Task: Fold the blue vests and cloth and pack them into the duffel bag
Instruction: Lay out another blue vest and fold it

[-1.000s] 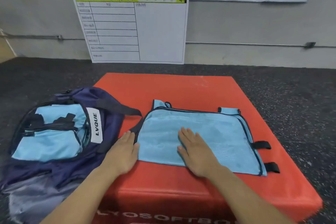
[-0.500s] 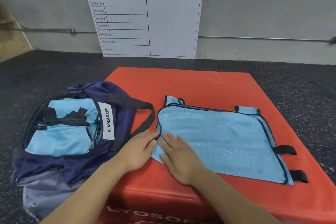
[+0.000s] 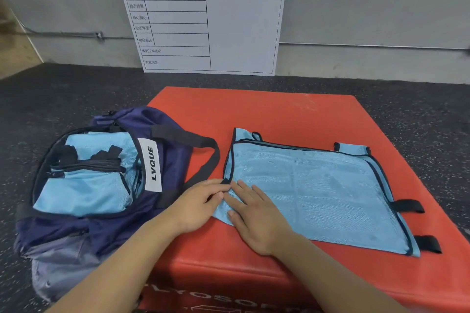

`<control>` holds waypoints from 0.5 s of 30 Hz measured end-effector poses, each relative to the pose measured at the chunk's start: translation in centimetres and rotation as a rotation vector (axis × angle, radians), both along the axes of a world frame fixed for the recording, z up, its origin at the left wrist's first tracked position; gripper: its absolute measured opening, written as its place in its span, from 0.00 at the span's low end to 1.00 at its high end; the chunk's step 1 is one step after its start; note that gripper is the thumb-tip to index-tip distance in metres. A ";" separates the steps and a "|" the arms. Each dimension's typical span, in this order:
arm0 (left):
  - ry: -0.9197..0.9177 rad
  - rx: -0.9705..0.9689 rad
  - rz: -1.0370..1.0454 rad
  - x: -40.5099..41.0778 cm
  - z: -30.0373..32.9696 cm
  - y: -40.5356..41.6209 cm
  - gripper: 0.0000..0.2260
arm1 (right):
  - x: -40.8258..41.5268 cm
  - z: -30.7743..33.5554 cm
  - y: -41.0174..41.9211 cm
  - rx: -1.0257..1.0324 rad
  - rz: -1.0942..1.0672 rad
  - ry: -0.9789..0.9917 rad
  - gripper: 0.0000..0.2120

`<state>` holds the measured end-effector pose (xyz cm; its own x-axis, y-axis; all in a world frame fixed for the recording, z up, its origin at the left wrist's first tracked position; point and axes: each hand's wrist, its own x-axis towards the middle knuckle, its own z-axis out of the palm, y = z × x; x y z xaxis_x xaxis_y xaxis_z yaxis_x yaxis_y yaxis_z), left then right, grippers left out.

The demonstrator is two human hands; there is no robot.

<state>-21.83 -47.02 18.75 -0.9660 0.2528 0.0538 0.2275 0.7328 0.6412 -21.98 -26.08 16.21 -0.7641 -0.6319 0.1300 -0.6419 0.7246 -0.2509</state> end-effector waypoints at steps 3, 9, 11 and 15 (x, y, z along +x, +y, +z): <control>-0.013 0.067 0.033 -0.1 -0.2 -0.3 0.15 | 0.0 0.0 0.0 -0.002 -0.003 0.009 0.25; -0.073 0.138 0.142 -0.3 0.3 0.0 0.16 | -0.1 -0.2 0.0 0.006 -0.005 -0.004 0.28; -0.037 0.088 0.109 -0.3 0.6 0.2 0.15 | -0.1 -0.2 0.0 0.003 -0.005 -0.016 0.28; -0.031 0.133 0.081 -0.5 0.8 0.5 0.18 | -0.1 -0.1 0.0 -0.003 -0.009 -0.014 0.27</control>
